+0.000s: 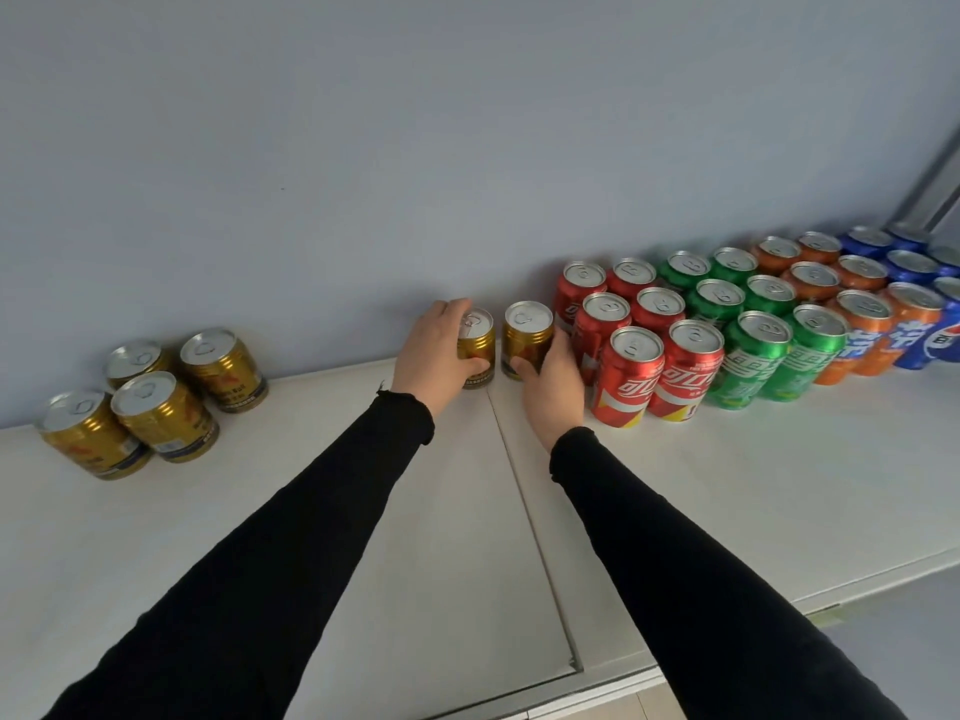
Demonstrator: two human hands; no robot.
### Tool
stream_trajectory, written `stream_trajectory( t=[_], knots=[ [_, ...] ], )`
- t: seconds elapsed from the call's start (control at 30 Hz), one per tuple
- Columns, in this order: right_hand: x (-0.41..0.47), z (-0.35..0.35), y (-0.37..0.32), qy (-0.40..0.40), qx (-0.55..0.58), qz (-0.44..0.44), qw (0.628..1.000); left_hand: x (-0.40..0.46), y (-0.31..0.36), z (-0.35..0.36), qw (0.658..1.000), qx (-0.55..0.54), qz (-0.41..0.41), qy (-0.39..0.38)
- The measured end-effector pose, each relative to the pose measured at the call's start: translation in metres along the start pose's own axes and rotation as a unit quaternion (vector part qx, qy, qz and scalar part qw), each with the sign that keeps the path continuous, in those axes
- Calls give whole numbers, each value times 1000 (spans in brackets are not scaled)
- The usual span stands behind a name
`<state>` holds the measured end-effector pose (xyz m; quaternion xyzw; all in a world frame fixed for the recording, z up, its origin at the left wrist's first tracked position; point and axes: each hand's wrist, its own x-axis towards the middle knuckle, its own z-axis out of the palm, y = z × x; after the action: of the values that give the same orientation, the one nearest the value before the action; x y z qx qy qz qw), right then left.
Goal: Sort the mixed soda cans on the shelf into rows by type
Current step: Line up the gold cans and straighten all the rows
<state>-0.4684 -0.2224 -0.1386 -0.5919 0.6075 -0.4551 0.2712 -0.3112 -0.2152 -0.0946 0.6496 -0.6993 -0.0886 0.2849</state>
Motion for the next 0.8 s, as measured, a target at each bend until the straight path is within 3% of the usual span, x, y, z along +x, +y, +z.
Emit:
stream_trajectory(
  t=[0.37,0.57,0.8],
  knots=[
    [-6,-1,-5,-25,35,-15,999,-19,-2,-4,999,-43,-23,0],
    [-71,9,-38,37,0,-231,972,-93,-46,-46,998,2,-23,54],
    [-110,114,-97,-177,26,-255,950,-155,-117,-123,976,135,-56,160]
  ],
)
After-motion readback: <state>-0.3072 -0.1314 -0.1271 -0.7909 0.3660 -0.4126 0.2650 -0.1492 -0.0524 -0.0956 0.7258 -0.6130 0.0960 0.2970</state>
